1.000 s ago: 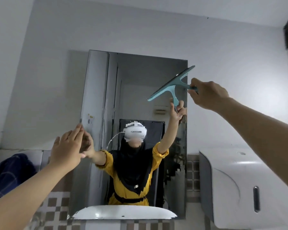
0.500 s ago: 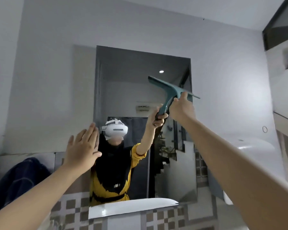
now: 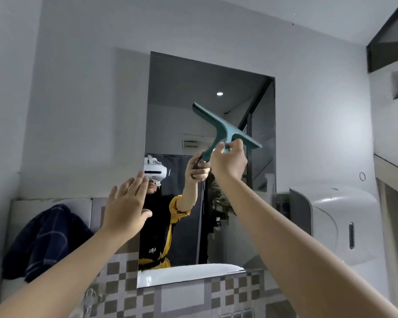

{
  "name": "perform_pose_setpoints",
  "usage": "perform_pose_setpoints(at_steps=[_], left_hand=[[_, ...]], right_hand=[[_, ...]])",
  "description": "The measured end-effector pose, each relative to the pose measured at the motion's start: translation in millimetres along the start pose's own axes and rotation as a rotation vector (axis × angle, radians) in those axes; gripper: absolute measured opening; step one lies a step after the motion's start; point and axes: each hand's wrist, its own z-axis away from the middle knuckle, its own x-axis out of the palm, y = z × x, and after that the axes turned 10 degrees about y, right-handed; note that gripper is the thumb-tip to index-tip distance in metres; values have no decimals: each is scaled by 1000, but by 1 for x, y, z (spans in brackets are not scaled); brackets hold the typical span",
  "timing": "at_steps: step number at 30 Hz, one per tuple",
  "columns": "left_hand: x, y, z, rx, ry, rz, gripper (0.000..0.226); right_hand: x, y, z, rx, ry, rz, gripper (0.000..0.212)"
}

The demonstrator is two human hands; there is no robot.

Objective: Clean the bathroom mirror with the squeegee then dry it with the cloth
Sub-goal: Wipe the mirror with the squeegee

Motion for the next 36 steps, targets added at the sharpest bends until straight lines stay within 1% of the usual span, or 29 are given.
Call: perform_pose_setpoints(at_steps=[5,8,13,17,20,25,28,33,36], left_hand=[[-1,-1,1,10,22,11,100],[-1,-1,1,19,37,10,100],[0,-3,2,17,37,19,100],[2,-5,1,25,32,12,99],[3,-5,1,19,36,15,98],[4,-3,8,-2,37,27,92],[9,-4,21,-6,41,33,93],[15,-4,45,23,21,47,100],[16,-2,48,-4,-14,52,105]], right_hand=[[13,-7,23,93,3,-141,13],[22,-11,36,115,-22,-196,13],[31,-16,52,115,-65,-227,13],[35,-21,61,79,-71,-218,14],[41,-22,71,55,-105,-231,12],[44,-15,83,-121,-174,-155,11],[39,-3,80,-215,-199,-96,12],[14,24,56,-403,-278,106,18],[-3,40,36,-502,-294,241,23]])
